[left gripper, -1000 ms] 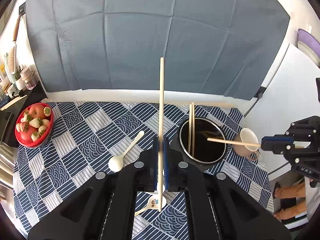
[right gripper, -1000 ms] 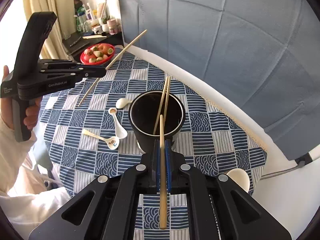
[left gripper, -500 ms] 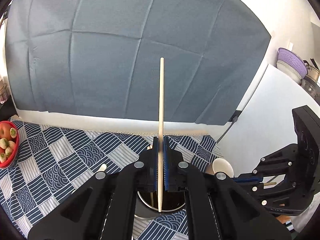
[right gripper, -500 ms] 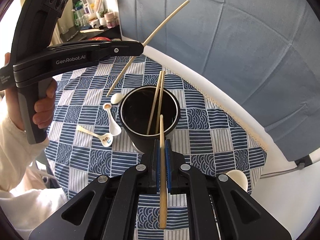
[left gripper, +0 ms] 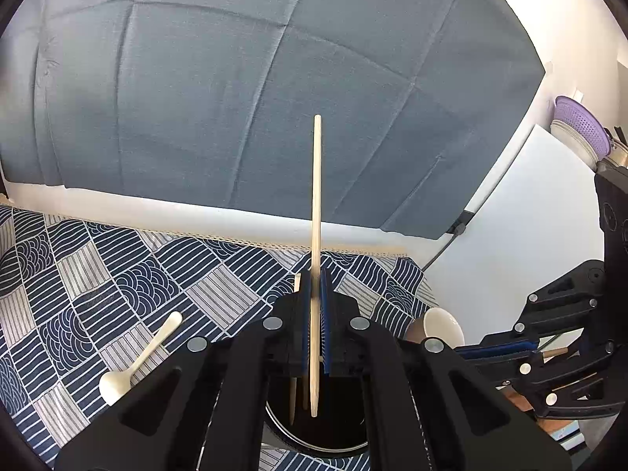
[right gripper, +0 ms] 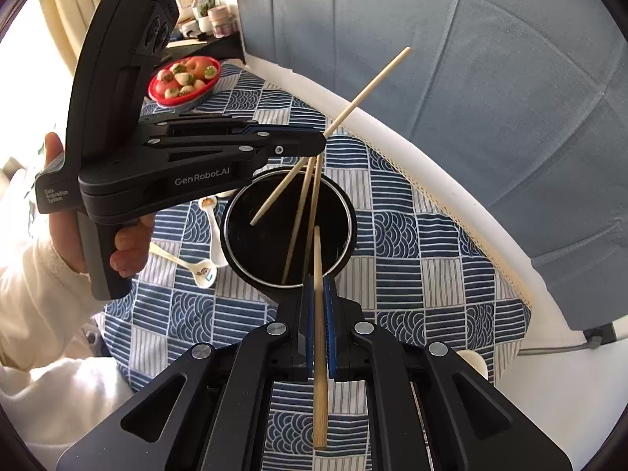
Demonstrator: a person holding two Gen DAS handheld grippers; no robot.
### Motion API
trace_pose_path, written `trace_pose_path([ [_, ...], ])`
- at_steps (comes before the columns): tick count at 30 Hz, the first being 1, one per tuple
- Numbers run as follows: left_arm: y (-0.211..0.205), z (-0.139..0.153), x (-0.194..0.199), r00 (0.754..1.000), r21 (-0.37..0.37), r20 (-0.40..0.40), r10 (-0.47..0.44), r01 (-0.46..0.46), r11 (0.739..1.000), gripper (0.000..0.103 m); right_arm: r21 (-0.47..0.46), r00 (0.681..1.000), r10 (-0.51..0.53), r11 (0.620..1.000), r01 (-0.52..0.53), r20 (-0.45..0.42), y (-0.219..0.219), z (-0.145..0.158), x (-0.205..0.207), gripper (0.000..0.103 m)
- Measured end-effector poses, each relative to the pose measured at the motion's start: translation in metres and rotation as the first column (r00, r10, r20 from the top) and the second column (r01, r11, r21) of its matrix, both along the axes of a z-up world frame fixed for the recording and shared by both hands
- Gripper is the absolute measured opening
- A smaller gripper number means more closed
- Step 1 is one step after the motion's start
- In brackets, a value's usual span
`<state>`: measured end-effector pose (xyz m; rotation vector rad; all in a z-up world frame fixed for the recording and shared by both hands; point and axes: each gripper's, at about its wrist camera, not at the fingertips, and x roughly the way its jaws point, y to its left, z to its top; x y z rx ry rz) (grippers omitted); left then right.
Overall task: Organize utensils
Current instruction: 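Lower both chopsticks into the black holder and open both grippers, then withdraw both open tools from the holder toward the white spoons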
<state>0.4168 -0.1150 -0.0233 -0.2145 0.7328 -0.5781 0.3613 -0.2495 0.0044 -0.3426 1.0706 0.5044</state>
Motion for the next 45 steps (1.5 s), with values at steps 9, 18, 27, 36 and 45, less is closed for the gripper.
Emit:
trace_pose_path([
  [9,0.004,-0.012,-0.007,1.000,0.036,0.001,-0.005,0.005,0.999,0.005,-0.024,0.999,0.029,0.999,-0.030,-0.020,0.011,-0.007,0.014,0.005],
  [18,0.013,-0.014,-0.024,1.000,0.090,0.008,-0.015,0.014,0.996,0.005,0.024,1.000,0.001,1.000,-0.001,0.014,0.011,-0.003,0.022,0.006],
  [27,0.025,-0.010,-0.046,0.999,0.167,0.033,0.004,-0.010,0.986,0.026,0.052,0.996,-0.056,0.997,0.053,0.075,0.004,0.011,0.015,0.040],
  [36,0.065,-0.004,-0.075,0.991,0.222,0.067,0.115,-0.127,0.967,0.086,0.058,0.972,-0.138,0.990,0.129,0.192,-0.006,0.024,-0.012,0.083],
  [45,0.111,-0.006,-0.108,0.972,0.278,0.052,0.227,-0.233,0.932,0.094,0.095,0.950,-0.194,0.980,0.175,0.244,-0.013,0.021,-0.036,0.088],
])
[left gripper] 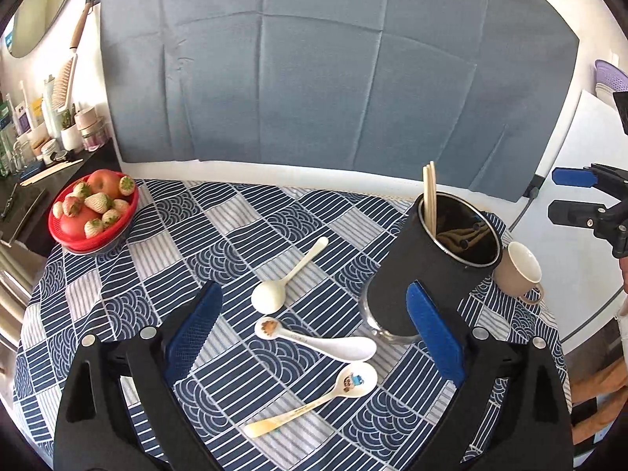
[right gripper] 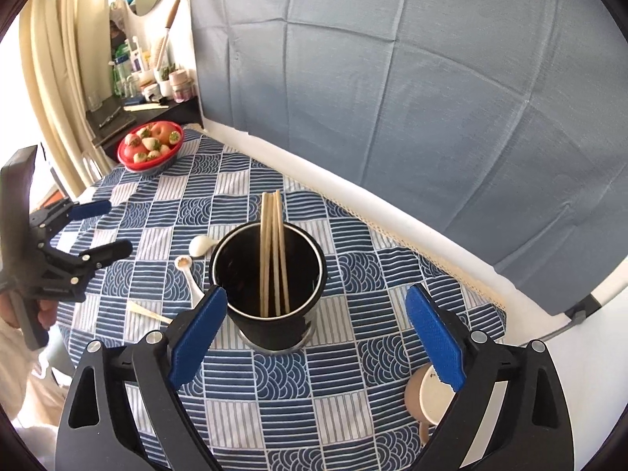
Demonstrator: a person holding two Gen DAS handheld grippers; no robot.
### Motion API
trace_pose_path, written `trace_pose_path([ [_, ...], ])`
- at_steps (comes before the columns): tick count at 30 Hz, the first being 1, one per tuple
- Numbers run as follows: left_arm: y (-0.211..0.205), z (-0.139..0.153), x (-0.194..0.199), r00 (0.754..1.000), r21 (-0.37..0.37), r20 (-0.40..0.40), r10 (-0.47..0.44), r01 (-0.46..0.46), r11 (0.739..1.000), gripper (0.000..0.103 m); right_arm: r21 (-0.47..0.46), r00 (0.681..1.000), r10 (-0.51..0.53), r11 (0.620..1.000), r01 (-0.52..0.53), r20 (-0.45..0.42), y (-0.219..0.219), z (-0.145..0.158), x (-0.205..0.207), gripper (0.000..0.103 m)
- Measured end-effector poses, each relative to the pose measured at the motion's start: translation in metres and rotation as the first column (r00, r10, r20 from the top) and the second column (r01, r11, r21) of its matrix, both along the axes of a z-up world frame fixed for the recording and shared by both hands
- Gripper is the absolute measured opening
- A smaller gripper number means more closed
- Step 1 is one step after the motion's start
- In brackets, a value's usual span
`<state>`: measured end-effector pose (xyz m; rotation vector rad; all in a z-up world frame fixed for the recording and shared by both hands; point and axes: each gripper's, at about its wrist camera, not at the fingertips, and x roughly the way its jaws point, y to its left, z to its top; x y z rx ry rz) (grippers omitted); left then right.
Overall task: Organize utensils
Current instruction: 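Withdraw both open tools from the holder toward the white spoons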
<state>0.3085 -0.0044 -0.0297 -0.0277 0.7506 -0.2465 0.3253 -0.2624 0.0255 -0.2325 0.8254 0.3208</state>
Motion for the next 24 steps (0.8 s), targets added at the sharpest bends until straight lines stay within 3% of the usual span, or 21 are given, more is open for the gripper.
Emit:
trace_pose_path([
  [14,0.050,-0.030,-0.021,0.989,0.006,-0.106,0.107,-0.107,0.994,0.096,0.017,0.998,-0.021,1.000,0.022,-0.053,0.000,-0.029,-0.024,0.088],
  [24,0.062,-0.055,-0.011,0.980,0.055,-0.191,0.055,-0.045,0.997,0.096,0.031,0.990,-0.090,0.995,0.094,-0.109,0.006,-0.053,-0.029,0.088],
])
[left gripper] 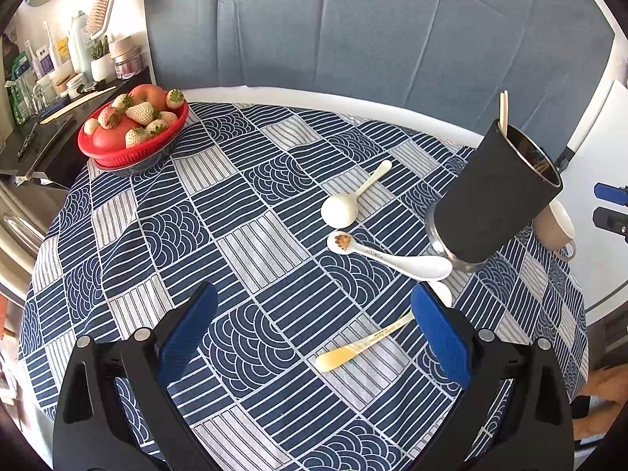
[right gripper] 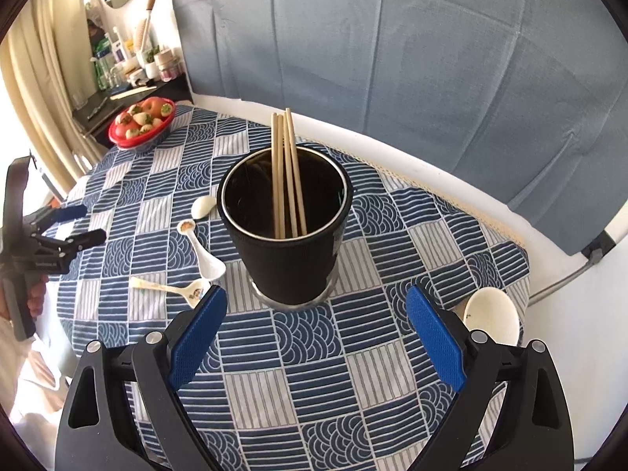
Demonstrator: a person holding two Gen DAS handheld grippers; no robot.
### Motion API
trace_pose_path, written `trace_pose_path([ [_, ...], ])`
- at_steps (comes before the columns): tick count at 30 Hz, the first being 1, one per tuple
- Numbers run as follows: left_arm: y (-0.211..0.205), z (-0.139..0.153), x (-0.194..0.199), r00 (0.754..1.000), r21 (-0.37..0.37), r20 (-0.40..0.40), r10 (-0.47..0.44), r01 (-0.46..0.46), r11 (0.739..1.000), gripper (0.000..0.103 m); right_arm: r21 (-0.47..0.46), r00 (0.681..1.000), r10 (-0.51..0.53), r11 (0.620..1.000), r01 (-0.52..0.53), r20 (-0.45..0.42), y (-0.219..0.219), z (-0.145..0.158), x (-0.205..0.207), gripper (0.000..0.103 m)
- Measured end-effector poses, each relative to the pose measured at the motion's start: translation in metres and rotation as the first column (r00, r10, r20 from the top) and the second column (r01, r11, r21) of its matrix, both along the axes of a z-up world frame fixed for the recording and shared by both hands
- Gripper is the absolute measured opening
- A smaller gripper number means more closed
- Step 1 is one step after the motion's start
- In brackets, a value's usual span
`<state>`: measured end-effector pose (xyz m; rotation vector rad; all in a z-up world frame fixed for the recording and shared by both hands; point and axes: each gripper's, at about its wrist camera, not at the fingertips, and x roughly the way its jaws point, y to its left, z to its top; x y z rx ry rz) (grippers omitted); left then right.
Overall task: Organize utensils
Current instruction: 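Withdraw both open tools from the holder toward the white spoons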
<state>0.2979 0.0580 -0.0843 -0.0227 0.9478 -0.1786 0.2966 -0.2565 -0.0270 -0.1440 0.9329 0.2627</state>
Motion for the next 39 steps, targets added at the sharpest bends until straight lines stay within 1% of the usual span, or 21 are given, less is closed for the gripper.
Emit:
trace_pose_path([
  [6,-0.001,-0.012,0.007,0.993,0.059,-0.052,-0.109,0.112,0.992,0.096,0.033,0.998,-0.039,0.999,0.041,-0.038,0.011,-0.017,-0.004,0.088],
  [12,-0.002,-0.025,0.017,0.976,0.042,-0.095,-0.197,0.202,0.979,0.096,0.044,0.992,-0.092,0.994,0.096,-0.089,0.026,-0.042,-0.009,0.088],
  [17,-0.008,-0.038,0.022,0.950,0.058,-0.119,-0.288,0.296,0.953,0.096,0.045,0.983,-0.123,0.990,0.130,-0.134,0.040,-0.063,-0.013,0.088],
  [21,-0.012,-0.051,0.026,0.921,0.042,-0.143,-0.362,0.371,0.928,0.096,0.063,0.975,-0.155,0.984,0.167,-0.160,0.048,-0.075,-0.014,0.088],
  [27,-0.024,-0.069,0.026,0.863,0.036,-0.182,-0.472,0.485,0.874,0.096,0.086,0.963,-0.187,0.975,0.206,-0.192,0.061,-0.092,-0.010,0.088],
  [30,-0.031,-0.077,0.026,0.835,0.046,-0.198,-0.514,0.531,0.846,0.096,0.095,0.956,-0.204,0.969,0.227,-0.210,0.067,-0.101,-0.006,0.088],
  [32,-0.035,-0.080,0.026,0.818,0.040,-0.206,-0.538,0.556,0.830,0.096,0.094,0.952,-0.214,0.966,0.239,-0.219,0.071,-0.107,-0.004,0.088],
  [36,-0.040,-0.085,0.029,0.793,0.038,-0.218,-0.570,0.590,0.807,0.096,0.103,0.948,-0.221,0.963,0.250,-0.230,0.079,-0.118,0.000,0.087],
  [39,-0.041,-0.089,0.032,0.780,0.037,-0.225,-0.584,0.606,0.794,0.096,0.110,0.943,-0.222,0.961,0.255,-0.246,0.084,-0.126,0.004,0.087],
])
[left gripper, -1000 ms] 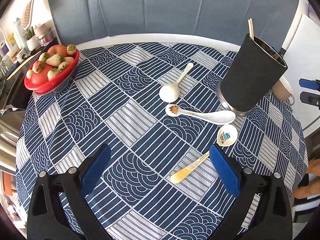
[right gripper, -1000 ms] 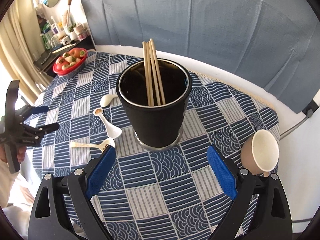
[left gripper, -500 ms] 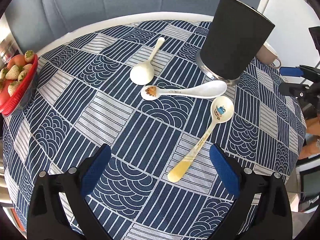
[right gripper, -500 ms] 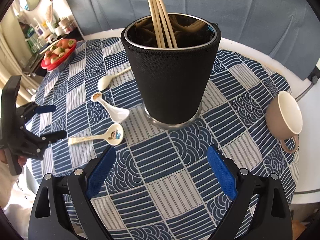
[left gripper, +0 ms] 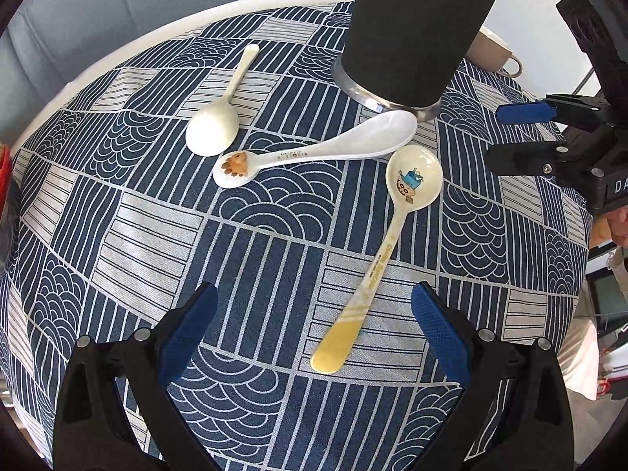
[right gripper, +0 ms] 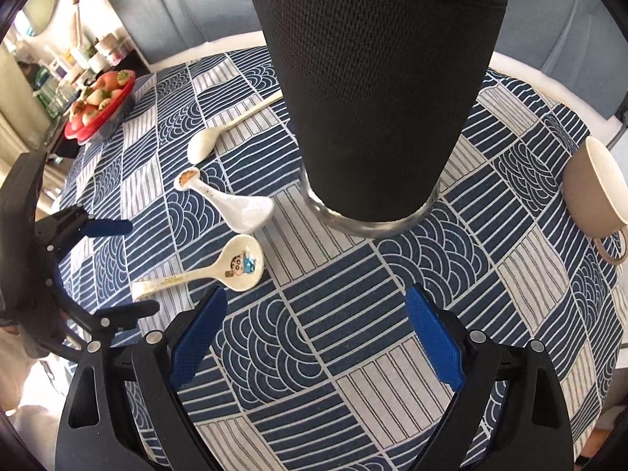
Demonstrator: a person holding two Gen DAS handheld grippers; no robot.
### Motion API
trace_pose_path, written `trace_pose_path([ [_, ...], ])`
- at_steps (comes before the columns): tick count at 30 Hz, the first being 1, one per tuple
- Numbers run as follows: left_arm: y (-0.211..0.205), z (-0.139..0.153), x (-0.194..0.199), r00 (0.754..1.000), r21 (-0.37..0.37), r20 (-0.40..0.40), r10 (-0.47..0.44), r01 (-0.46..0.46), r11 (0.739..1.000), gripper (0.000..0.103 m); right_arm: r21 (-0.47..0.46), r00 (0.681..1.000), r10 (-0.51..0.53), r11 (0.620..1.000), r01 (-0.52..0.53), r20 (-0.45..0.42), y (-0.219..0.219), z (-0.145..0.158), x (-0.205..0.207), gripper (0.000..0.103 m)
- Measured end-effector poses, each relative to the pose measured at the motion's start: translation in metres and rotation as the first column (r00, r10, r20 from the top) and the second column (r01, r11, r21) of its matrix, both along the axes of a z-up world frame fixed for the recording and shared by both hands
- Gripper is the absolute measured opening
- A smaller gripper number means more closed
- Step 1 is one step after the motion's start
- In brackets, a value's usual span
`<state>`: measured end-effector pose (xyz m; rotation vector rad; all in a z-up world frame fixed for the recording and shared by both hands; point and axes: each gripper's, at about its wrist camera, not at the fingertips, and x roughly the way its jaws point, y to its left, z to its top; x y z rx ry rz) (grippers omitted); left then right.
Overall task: Organize utensils
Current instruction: 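Withdraw both open tools from the holder toward the white spoons, then grasp the cartoon-print spoon's yellow handle with the left gripper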
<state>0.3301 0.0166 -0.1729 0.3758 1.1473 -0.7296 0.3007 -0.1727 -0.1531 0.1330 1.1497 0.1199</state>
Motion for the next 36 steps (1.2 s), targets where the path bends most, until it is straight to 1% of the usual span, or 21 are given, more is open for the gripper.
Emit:
trace_pose_path([
  [4,-0.003,-0.004,0.005,1.000,0.010,-0.006,-0.025,0.025,1.000,0.096,0.016,1.000,-0.009,1.000,0.009,-0.015,0.005,-0.010,0.006,0.086],
  [7,-0.004,-0.006,0.008,0.999,0.012,-0.013,-0.036,0.036,0.999,0.096,0.037,1.000,-0.004,0.999,0.004,-0.021,0.008,-0.016,0.011,0.079],
  [10,-0.003,-0.008,0.010,0.999,0.010,-0.018,-0.042,0.042,0.999,0.096,0.047,1.000,0.003,0.999,-0.002,-0.022,0.013,-0.023,0.015,0.077],
  [12,-0.005,-0.009,0.010,0.998,0.013,-0.010,-0.054,0.054,0.998,0.096,0.071,1.000,0.020,0.997,-0.019,-0.024,0.019,-0.027,0.018,0.071],
  [14,-0.007,-0.009,0.009,0.997,0.024,0.003,-0.071,0.071,0.997,0.096,0.067,0.999,0.040,0.997,-0.037,-0.032,0.026,-0.031,0.022,0.062],
  [15,-0.009,-0.010,0.009,0.997,0.034,0.013,-0.082,0.081,0.996,0.096,0.042,0.998,0.051,0.998,-0.050,-0.020,0.030,-0.031,0.023,0.059],
  [16,-0.011,-0.011,0.008,0.995,0.047,0.023,-0.097,0.096,0.994,0.096,0.026,0.998,0.066,0.997,-0.066,-0.018,0.035,-0.030,0.024,0.048],
  [17,-0.013,-0.012,0.007,0.993,0.059,0.033,-0.110,0.108,0.992,0.096,0.023,0.996,0.084,0.996,-0.084,-0.019,0.038,-0.030,0.026,0.027],
  [18,-0.015,-0.013,0.006,0.992,0.068,0.041,-0.120,0.117,0.991,0.096,0.039,0.994,0.101,0.994,-0.100,-0.027,0.040,-0.030,0.027,0.014],
  [19,-0.016,-0.014,0.005,0.991,0.076,0.047,-0.125,0.122,0.990,0.096,0.060,0.993,0.112,0.992,-0.110,-0.032,0.041,-0.031,0.027,0.010],
  [21,-0.017,-0.014,0.005,0.991,0.083,0.047,-0.125,0.121,0.989,0.097,0.071,0.990,0.137,0.988,-0.135,-0.032,0.047,-0.031,0.026,0.009],
  [24,-0.018,-0.013,0.006,0.992,0.095,0.044,-0.117,0.112,0.989,0.097,0.075,0.991,0.131,0.989,-0.129,-0.019,0.050,-0.031,0.024,0.009],
  [26,-0.018,-0.012,0.004,0.990,0.092,0.047,-0.131,0.127,0.988,0.093,0.100,0.991,0.129,0.987,-0.126,-0.022,0.051,-0.032,0.023,0.008],
  [27,-0.018,-0.010,0.002,0.989,0.092,0.047,-0.139,0.134,0.987,0.089,0.107,0.991,0.132,0.986,-0.128,-0.025,0.052,-0.032,0.022,0.008],
  [28,-0.018,-0.009,0.002,0.988,0.092,0.046,-0.148,0.143,0.985,0.082,0.101,0.990,0.136,0.986,-0.133,-0.027,0.053,-0.032,0.021,0.008],
  [29,-0.018,-0.007,0.000,0.987,0.092,0.045,-0.156,0.152,0.984,0.078,0.096,0.990,0.140,0.986,-0.137,-0.028,0.054,-0.030,0.021,0.008],
  [31,-0.017,-0.004,-0.003,0.984,0.096,0.041,-0.172,0.167,0.981,0.064,0.097,0.989,0.143,0.985,-0.141,-0.022,0.053,-0.027,0.020,0.007],
  [32,-0.017,-0.003,-0.005,0.983,0.099,0.041,-0.178,0.173,0.980,0.061,0.103,0.990,0.143,0.985,-0.141,-0.017,0.052,-0.024,0.019,0.007],
  [34,-0.017,-0.001,-0.009,0.982,0.100,0.036,-0.185,0.181,0.978,0.048,0.114,0.990,0.143,0.983,-0.142,-0.001,0.050,-0.018,0.019,0.006],
  [35,-0.016,-0.001,-0.012,0.982,0.100,0.034,-0.186,0.182,0.978,0.044,0.110,0.989,0.146,0.983,-0.146,0.006,0.050,-0.015,0.019,0.006],
  [36,-0.016,0.000,-0.013,0.982,0.099,0.028,-0.185,0.182,0.978,0.034,0.104,0.988,0.151,0.983,-0.151,0.014,0.051,-0.012,0.020,0.006],
])
